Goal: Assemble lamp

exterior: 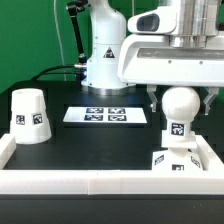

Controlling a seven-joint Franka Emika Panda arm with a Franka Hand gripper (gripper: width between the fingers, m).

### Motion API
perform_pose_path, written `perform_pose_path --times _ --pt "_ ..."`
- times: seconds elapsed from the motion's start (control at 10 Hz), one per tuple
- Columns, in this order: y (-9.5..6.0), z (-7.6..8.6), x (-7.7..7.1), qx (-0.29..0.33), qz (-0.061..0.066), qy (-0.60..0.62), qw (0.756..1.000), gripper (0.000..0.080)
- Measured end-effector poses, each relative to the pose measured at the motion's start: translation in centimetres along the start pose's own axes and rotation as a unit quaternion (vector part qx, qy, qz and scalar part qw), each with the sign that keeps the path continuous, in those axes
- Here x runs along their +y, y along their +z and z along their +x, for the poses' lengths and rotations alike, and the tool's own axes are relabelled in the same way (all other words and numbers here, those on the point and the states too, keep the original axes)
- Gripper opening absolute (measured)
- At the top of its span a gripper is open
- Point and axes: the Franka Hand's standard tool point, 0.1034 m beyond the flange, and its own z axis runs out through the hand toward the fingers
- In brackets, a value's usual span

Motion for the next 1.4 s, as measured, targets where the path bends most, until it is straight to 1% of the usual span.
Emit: perform_pose_path --times 0.2,0.4,0.5,0.6,0.7,1.0,1.1,1.2,1.3,1.4 --pt "0.1 -0.6 0.0 -0.033 -0.008 0.083 0.996 0.0577" --pt "0.1 -0.7 0.0 -0.037 -0.008 0.130 0.991 0.0577" --pt "0.1 -0.7 -0.1 -0.037 -0.007 0.130 0.991 0.0634" --pt "0.1 -0.7 -0.1 -0.038 -0.007 0.128 0.991 0.0634" --pt "0.1 -0.7 -0.1 -0.038 -0.007 0.128 0.991 0.0686" --pt "0.1 -0.9 -0.1 -0.036 -0.009 0.111 0.993 0.0697" --pt "0.1 -1.6 -0.2 -0.033 -0.012 0.084 0.996 0.0698" --pt "-0.1 -2.3 -0.3 -0.030 -0.009 0.059 0.998 0.0698" --pt "-0.4 -3.0 -0.1 -0.021 -0.004 0.039 0.999 0.0698" --pt "-0.7 -4.2 0.4 -0.012 0.001 0.035 0.999 0.0698"
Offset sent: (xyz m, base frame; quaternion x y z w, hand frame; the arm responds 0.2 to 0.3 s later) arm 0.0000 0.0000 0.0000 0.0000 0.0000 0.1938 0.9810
